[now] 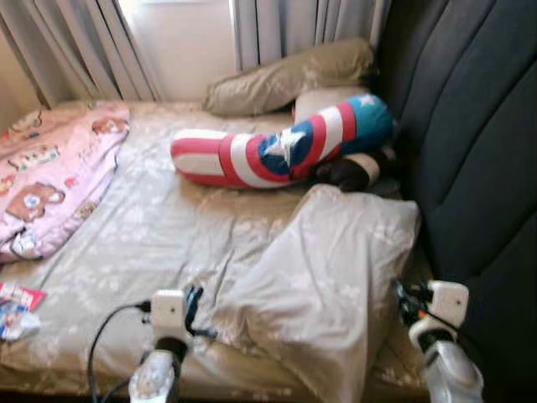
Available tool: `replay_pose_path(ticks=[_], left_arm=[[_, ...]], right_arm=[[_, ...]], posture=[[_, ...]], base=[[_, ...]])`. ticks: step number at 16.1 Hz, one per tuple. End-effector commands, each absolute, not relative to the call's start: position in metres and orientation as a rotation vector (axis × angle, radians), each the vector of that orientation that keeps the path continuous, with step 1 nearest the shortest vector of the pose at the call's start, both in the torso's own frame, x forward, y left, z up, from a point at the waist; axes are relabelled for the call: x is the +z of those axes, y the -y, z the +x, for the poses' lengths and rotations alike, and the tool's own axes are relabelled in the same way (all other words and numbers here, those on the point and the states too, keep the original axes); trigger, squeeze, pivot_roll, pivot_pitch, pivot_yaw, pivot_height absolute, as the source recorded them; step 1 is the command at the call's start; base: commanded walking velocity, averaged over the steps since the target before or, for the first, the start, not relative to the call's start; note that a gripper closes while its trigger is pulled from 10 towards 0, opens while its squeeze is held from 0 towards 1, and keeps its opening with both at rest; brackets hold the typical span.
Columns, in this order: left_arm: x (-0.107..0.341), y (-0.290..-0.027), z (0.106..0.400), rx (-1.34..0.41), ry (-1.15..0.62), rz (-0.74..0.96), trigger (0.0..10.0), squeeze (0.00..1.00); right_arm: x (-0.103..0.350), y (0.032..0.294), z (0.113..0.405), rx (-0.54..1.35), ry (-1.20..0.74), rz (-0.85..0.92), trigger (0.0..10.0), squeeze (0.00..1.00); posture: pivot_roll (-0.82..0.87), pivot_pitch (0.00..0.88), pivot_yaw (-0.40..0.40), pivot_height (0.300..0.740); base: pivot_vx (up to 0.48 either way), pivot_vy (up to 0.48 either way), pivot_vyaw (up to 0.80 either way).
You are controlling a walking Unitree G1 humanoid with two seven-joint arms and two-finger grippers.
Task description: Clean up the room
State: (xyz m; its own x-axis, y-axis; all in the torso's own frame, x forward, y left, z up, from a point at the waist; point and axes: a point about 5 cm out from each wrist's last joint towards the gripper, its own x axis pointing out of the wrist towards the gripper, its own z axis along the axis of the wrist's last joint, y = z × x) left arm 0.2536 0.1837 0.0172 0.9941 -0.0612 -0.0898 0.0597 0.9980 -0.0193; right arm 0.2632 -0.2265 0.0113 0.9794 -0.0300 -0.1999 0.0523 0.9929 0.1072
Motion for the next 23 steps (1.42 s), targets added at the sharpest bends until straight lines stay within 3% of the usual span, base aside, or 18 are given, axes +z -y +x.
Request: replay_pose_path(ticks=[1,5,8,13,17,23], left_arm=[[0.017,-0.186,0.255,-0.064,-0.100,-0.036,10.0,0.00],[0.028,-0.172,0.264,-0.223,-0.073,-0.018,10.0,0.00],[0.037,-0.175,0.274,-0.243,-0.055,0.014,10.0,0.00],[0.047,-0.190,0.276,-0.183,-0.025,0.018,10.0,0.00],[0.047,-0.189,0.275,-0.174,-0.032,0.012,10.0,0.00],[0.045,-0.189,0.276,-0.149,-0.054,-0.003,10.0,0.00]], right_arm=[[0.016,0.223,0.266,-0.029,-0.180,0.099,10.0,0.00],[0.019,0.219,0.269,0.019,-0.170,0.105,10.0,0.00],[0.023,0.217,0.275,0.016,-0.165,0.107,10.0,0.00],[0.017,0.201,0.277,0.035,-0.223,0.096,10.0,0.00],[0.017,0.208,0.275,0.007,-0.221,0.077,10.0,0.00],[0.015,0.210,0.274,0.005,-0.245,0.064,10.0,0.00]], posture=[[-0.04,0.000,-0.024,0.740],[-0.09,0.000,0.021,0.740],[-0.05,0.000,0.023,0.740],[-0.03,0.000,0.022,0.735],[-0.04,0.000,0.028,0.700],[-0.03,0.000,0.016,0.700]], base=[[0.000,0.000,0.00],[0.000,0.000,0.00],[0.000,0.000,0.00],[0.000,0.000,0.00],[0.000,0.000,0.00],[0.000,0.000,0.00]])
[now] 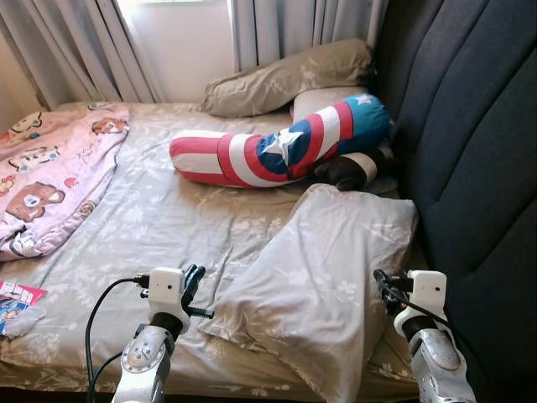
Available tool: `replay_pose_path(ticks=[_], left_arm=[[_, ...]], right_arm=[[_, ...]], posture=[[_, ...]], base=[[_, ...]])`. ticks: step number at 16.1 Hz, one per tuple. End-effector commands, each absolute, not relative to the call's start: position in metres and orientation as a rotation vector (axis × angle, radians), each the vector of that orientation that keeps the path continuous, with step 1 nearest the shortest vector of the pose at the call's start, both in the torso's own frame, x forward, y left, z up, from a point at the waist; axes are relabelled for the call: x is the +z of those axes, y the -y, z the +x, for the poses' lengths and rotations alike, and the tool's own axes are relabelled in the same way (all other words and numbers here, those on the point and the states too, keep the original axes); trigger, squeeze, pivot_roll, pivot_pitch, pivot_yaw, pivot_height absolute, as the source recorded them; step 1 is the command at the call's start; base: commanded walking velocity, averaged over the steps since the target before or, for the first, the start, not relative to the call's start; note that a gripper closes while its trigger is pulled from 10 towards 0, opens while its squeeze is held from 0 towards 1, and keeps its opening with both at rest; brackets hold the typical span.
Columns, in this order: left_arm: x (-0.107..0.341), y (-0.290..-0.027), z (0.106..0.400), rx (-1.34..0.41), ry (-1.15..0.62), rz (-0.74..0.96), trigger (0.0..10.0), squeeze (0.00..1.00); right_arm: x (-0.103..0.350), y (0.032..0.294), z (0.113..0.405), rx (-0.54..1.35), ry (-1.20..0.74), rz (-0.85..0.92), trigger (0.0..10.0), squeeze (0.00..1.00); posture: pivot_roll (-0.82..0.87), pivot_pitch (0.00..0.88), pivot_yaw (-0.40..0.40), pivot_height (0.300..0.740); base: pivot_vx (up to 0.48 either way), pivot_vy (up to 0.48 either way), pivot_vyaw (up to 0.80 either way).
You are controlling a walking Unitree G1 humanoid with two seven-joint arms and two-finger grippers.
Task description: Clean up the room
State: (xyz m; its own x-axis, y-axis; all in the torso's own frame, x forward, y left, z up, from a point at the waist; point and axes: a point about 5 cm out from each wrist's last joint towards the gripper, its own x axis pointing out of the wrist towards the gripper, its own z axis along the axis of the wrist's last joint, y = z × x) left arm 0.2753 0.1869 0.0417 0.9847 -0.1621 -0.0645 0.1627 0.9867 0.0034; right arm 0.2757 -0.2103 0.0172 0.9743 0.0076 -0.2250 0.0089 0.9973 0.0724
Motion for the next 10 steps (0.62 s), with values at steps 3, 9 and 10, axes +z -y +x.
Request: replay_pose_path(ticks=[3,9,10], left_arm=[[0.0454,-0.1910,0.2753,-0.138,-0.053,-0.001,10.0,0.00],[0.0452,-0.1908,0.2759,-0.127,-0.063,0.001,10.0,0.00],[0.0454,-0.1914,0.2765,-0.126,-0.064,0.000,10.0,0.00]], right_arm=[[0.0130,0.2066,0.2753,0.021,-0.266,0.060,10.0,0.00],[0.0170,0.2076,0.2789,0.032,-0.254,0.038,10.0,0.00],[0.0178,0.2073,0.2798,0.034,-0.251,0.037,10.0,0.00]], posture=[[-0.03,0.000,0.013,0.685],[-0.03,0.000,0.012,0.680],[-0.03,0.000,0.011,0.680]], base=[[0.000,0.000,0.00],[0.000,0.000,0.00],[0.000,0.000,0.00]])
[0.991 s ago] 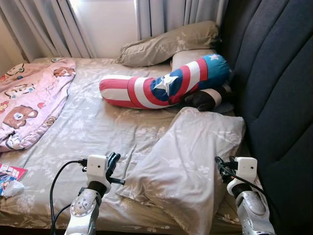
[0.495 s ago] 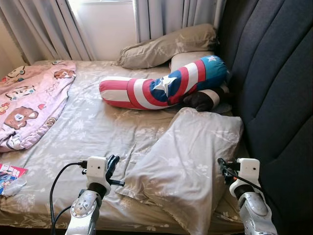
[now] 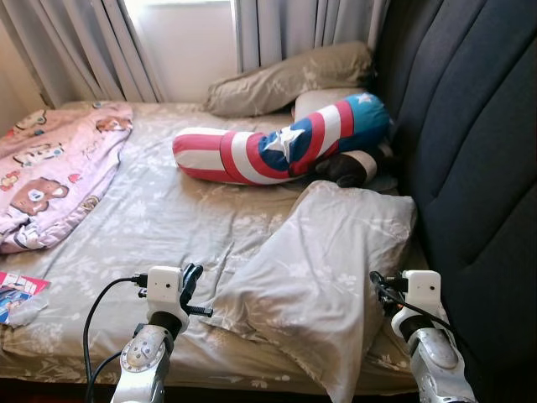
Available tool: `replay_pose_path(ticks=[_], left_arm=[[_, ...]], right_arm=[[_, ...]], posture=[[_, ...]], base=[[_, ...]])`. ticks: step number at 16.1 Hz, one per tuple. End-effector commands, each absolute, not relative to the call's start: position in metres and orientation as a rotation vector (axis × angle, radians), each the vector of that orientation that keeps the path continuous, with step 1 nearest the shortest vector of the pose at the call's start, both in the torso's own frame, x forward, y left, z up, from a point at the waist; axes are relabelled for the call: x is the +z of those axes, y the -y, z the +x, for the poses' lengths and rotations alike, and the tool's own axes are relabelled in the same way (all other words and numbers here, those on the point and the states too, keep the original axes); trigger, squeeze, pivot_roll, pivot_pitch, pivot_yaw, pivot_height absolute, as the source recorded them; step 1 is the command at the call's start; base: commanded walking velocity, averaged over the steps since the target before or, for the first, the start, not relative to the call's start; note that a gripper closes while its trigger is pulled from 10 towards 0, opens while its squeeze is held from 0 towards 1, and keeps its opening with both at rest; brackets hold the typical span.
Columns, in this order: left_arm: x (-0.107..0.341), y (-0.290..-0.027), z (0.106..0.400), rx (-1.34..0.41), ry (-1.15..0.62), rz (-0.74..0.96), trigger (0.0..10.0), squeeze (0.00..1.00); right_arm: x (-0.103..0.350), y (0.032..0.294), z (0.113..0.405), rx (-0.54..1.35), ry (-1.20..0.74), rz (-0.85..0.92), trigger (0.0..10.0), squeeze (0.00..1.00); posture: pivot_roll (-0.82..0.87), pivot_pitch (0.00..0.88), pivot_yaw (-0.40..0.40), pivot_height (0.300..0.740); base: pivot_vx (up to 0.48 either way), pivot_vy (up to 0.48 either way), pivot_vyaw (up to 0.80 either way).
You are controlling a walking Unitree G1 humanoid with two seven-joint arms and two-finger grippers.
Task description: Clean up the room
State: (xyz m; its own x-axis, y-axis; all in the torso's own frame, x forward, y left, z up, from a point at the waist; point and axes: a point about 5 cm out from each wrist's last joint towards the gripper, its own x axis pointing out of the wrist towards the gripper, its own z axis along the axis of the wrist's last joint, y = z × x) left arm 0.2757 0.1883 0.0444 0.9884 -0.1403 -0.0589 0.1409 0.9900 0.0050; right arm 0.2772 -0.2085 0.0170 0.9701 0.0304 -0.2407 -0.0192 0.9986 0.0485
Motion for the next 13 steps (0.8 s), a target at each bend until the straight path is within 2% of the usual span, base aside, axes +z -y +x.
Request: replay_pose_path(ticks=[1,3,5,13], left_arm=[[0.046,-0.192,0.277,-0.125,-0.064,-0.001,10.0,0.00],[0.047,-0.191,0.277,-0.129,-0.063,0.000,10.0,0.00],[0.047,-0.192,0.277,-0.127,-0.064,-0.001,10.0,0.00],[0.046,-0.193,0.277,-0.108,-0.074,0.008,10.0,0.00]], right_arm=[[0.018,0.206,0.280,0.044,-0.254,0.027,10.0,0.00],[0.015,0.201,0.281,0.068,-0.290,0.006,10.0,0.00],[0.016,0.200,0.281,0.073,-0.273,0.016,10.0,0.00],[0.017,0.196,0.281,0.105,-0.267,0.029,10.0,0.00]], posture=[[-0.03,0.000,0.013,0.680],[-0.03,0.000,0.013,0.680],[-0.03,0.000,0.013,0.660],[-0.02,0.000,0.007,0.660]], base=[[0.000,0.000,0.00],[0.000,0.000,0.00],[0.000,0.000,0.00],[0.000,0.000,0.00]])
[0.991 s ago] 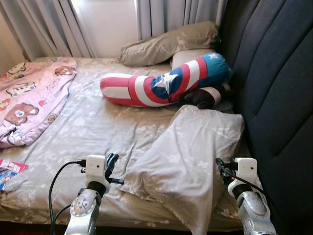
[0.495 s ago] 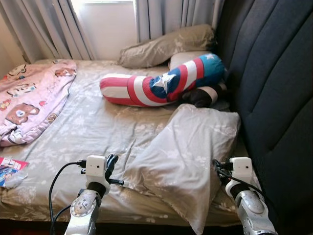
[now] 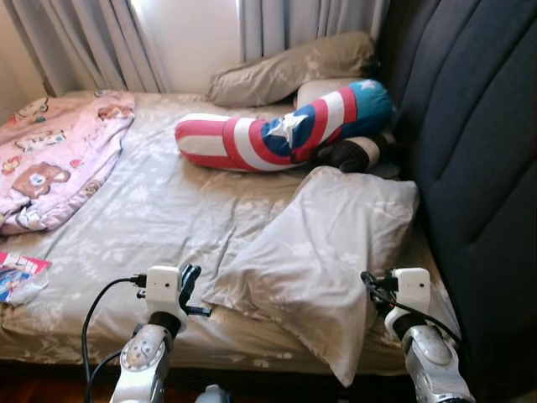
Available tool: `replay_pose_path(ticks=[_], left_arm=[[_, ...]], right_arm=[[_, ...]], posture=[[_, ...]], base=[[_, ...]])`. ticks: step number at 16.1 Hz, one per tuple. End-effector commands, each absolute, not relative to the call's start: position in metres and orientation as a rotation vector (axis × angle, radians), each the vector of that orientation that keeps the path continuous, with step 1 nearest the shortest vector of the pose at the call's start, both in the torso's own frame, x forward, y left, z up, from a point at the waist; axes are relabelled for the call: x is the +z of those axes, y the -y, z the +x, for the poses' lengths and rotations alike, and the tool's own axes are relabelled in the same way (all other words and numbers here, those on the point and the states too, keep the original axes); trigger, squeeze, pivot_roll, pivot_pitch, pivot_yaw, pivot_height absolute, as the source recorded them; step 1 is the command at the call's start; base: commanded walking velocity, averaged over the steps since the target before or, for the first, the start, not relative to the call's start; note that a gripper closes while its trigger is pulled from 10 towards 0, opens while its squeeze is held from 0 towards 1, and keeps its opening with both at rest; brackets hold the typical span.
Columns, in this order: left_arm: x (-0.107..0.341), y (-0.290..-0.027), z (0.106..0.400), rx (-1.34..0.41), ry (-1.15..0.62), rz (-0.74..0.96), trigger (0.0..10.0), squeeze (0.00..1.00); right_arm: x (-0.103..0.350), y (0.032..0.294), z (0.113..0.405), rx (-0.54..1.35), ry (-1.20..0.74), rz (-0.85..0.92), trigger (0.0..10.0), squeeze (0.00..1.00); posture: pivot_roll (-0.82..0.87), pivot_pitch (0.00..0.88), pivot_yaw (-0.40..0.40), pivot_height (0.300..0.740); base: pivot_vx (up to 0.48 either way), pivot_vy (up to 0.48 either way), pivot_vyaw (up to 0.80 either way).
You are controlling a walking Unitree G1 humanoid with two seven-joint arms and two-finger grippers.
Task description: Clean up the room
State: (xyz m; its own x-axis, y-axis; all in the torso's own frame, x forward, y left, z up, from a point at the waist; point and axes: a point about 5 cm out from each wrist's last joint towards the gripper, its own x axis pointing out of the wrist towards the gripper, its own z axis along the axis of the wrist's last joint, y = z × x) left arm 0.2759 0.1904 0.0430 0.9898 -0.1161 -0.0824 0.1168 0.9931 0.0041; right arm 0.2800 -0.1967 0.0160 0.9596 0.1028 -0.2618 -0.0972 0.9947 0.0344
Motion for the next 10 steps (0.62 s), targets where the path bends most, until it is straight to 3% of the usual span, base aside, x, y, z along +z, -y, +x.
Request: replay_pose_path(ticks=[1,10], left_arm=[[0.0462,-0.1933,0.2774,-0.107,-0.075,0.008,10.0,0.00],[0.0456,-0.1946,0.2796,-0.094,-0.096,0.017,10.0,0.00]], right_arm=[[0.0168,0.1949,0.2814,0.111,-0.269,0.026,10.0,0.00],[0.0211,0.1850,0.2830,0.176,-0.240,0.026,10.0,0.00]], posture=[[-0.03,0.000,0.007,0.660],[-0.03,0.000,0.009,0.660]], base=[[0.000,0.000,0.00],[0.029,0.000,0.05]])
